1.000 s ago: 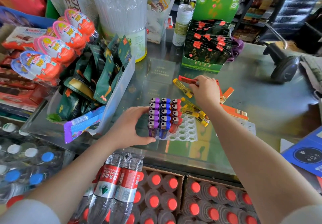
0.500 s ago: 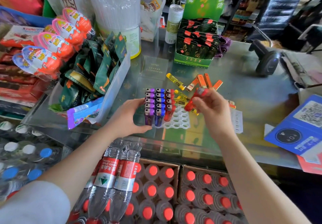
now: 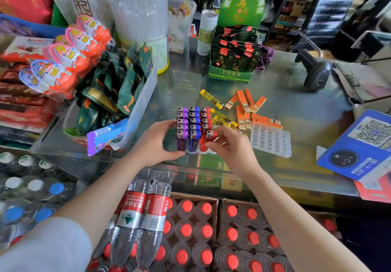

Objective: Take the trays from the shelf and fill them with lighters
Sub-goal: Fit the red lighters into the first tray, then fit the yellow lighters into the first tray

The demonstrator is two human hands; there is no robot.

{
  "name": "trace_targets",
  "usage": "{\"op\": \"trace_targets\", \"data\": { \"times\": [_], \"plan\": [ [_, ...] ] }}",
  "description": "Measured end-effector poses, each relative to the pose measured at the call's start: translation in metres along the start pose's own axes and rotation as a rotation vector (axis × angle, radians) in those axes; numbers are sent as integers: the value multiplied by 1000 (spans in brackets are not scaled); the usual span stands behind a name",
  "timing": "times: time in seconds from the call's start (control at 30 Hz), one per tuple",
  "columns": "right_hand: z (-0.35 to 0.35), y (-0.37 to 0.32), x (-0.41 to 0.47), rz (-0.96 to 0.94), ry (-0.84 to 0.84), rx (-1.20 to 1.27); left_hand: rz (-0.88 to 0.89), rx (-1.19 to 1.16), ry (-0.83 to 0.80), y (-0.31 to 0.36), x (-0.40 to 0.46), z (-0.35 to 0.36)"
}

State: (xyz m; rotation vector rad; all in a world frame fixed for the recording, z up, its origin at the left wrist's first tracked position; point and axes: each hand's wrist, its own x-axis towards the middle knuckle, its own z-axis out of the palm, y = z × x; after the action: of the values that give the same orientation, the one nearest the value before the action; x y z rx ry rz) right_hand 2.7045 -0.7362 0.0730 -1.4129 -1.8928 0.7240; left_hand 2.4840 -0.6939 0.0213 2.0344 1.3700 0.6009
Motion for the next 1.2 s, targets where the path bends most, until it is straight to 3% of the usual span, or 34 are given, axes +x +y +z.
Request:
{"op": "trace_targets", "data": {
  "times": [0.5, 0.67, 1.0, 1.1, 1.2],
  "plan": [
    [1, 6, 6, -68, -4, -120, -28, 6, -77, 18, 4, -14],
    [-3, 9, 7, 114, -22, 60, -47, 38, -96, 17, 4, -13],
    [5, 17, 4, -100, -32, -261, -65, 20, -55, 29, -2, -17],
    [4, 25, -3, -163, -114, -359, -71, 33, -94, 32, -4, -20],
    [-5, 26, 4, -139, -135, -292, -77, 30, -75, 35, -12, -22]
  ]
}}
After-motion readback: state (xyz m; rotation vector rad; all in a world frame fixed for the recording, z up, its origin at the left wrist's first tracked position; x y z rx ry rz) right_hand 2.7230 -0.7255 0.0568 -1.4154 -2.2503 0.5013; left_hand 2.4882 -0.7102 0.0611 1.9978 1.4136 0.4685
